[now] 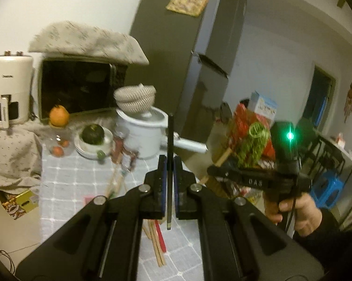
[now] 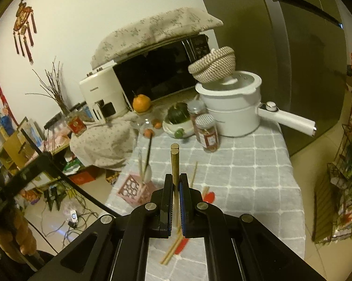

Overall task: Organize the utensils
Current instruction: 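Carry the black stick to the basket with the left tool while the right tool carries its chopstick, then lower the black stick into the pink basket and open the left tool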

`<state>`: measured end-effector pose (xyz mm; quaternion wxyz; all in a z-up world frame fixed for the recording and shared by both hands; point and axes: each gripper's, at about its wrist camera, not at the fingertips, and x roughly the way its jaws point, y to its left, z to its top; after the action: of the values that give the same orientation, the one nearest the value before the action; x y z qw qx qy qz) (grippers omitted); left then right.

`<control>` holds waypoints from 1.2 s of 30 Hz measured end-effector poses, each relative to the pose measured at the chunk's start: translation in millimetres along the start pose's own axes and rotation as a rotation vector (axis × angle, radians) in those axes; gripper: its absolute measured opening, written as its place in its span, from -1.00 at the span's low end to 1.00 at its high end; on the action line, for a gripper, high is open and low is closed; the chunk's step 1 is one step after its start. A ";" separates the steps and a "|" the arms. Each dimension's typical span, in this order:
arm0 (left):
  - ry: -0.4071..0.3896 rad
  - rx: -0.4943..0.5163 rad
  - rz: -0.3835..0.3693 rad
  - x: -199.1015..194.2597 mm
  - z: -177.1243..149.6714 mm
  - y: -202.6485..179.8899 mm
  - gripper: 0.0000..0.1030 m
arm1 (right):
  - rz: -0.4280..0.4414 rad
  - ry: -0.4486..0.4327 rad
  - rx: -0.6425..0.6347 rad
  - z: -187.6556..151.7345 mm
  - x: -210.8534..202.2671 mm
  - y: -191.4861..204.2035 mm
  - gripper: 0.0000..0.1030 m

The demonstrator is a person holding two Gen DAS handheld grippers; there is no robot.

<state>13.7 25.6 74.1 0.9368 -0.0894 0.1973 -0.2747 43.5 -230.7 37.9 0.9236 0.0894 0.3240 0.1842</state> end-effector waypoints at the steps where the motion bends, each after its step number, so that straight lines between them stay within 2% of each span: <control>1: -0.010 -0.003 0.006 -2.5 1.8 1.9 -0.89 | 0.005 -0.006 -0.002 1.6 0.5 2.4 -0.91; 6: -0.083 0.008 0.063 -18.4 15.6 11.1 -0.89 | 0.041 -0.052 -0.013 10.4 2.4 16.5 -0.91; 11: -0.141 0.080 0.210 -21.7 17.0 20.4 -0.89 | 0.059 -0.075 -0.022 15.0 8.7 28.3 -0.91; 19: -0.108 0.104 0.305 8.8 9.2 44.3 -0.89 | 0.078 -0.069 -0.027 13.8 14.6 33.4 -0.91; 23: -0.108 0.121 0.312 24.2 5.3 48.1 -0.89 | 0.090 -0.073 -0.037 12.5 13.1 35.7 -0.91; 33: -0.045 0.165 0.357 67.4 -8.4 58.4 -0.89 | 0.116 -0.081 -0.037 13.9 12.4 37.8 -0.91; 36: -0.001 0.164 0.371 83.1 -14.5 67.2 -0.89 | 0.119 -0.086 -0.038 13.9 12.8 39.1 -0.91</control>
<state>103.9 35.0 15.8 0.9756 0.0248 0.1869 -0.1126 50.5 -190.4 52.5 0.9256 0.0986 0.2746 0.2412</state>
